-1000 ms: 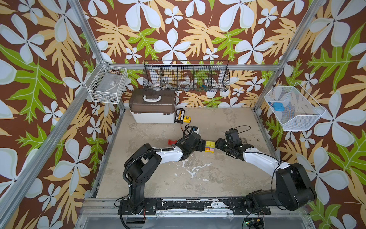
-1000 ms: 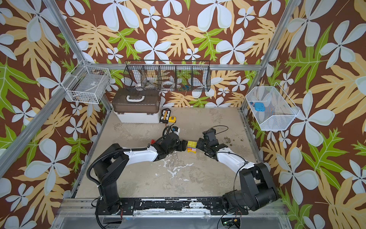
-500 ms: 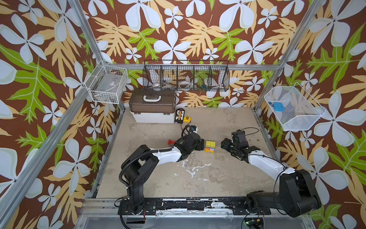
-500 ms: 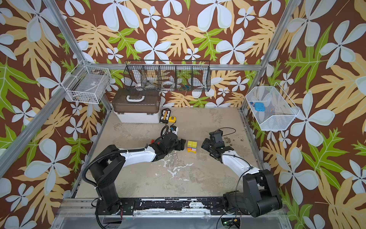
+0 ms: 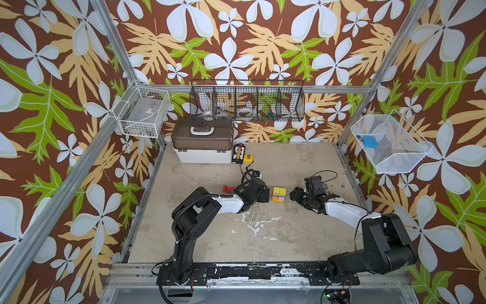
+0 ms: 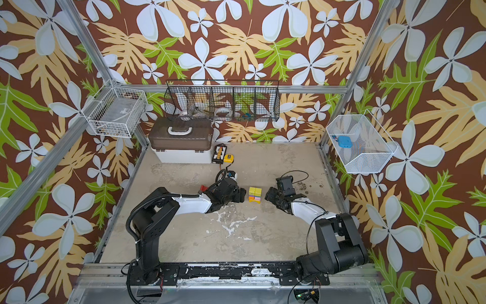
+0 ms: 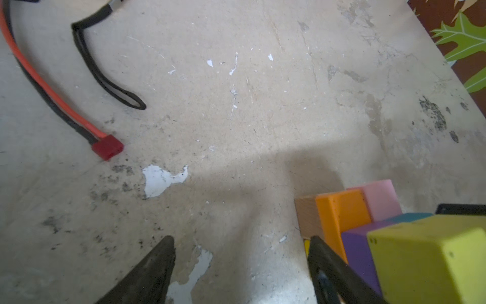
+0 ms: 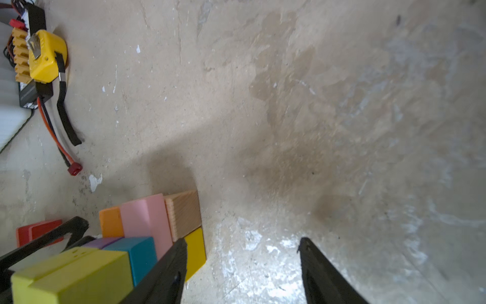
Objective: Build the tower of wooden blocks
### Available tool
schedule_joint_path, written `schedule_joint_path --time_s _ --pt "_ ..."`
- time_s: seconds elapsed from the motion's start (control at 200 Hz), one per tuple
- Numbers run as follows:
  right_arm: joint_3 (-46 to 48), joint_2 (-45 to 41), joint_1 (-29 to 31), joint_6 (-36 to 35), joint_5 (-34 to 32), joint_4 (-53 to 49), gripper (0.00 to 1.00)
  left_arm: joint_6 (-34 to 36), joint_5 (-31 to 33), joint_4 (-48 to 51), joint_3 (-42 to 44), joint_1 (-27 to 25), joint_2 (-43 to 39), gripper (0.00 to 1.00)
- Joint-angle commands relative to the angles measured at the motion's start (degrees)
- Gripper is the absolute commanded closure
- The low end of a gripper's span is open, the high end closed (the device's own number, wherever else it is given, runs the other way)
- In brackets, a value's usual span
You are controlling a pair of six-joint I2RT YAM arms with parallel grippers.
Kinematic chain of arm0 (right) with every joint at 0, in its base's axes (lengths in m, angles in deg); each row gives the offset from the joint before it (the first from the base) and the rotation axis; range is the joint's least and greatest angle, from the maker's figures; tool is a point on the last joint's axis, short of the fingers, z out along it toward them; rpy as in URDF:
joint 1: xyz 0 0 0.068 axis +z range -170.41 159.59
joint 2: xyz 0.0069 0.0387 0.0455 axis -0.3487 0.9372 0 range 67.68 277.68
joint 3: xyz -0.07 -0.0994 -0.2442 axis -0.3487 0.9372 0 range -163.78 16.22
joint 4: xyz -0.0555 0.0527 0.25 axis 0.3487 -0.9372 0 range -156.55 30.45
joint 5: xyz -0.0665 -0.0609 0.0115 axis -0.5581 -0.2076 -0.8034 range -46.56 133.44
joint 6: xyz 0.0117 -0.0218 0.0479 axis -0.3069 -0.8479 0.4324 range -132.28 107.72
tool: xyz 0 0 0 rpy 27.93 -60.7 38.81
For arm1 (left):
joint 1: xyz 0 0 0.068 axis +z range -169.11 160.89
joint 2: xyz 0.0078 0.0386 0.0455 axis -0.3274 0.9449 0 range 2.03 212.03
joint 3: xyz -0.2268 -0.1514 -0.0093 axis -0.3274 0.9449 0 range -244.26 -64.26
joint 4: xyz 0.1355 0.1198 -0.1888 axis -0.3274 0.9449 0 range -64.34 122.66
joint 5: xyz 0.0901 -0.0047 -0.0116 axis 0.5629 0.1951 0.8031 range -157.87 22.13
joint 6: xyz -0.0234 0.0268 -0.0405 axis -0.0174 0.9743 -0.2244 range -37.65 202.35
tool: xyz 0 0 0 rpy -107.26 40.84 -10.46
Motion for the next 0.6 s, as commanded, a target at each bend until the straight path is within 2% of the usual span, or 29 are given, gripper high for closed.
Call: schedule_joint_path --time_s 0.0,0.285,0.595 --pt "0.2 0.2 0.0 0.5 1.5 1.6 0.32 -1.0 -3.1 -2.8 0.0 0.2 0.4 0.19" --pt "1.9 0.3 -0.5 1.5 4.9 4.0 0.31 -3.0 -8.3 -6.1 3.2 2.0 -0.7 0.19" --pt "2.4 0.8 -0.9 1.8 5.7 4.9 0.31 -3.7 -11.7 -6.3 1.9 2.2 0.2 0.19"
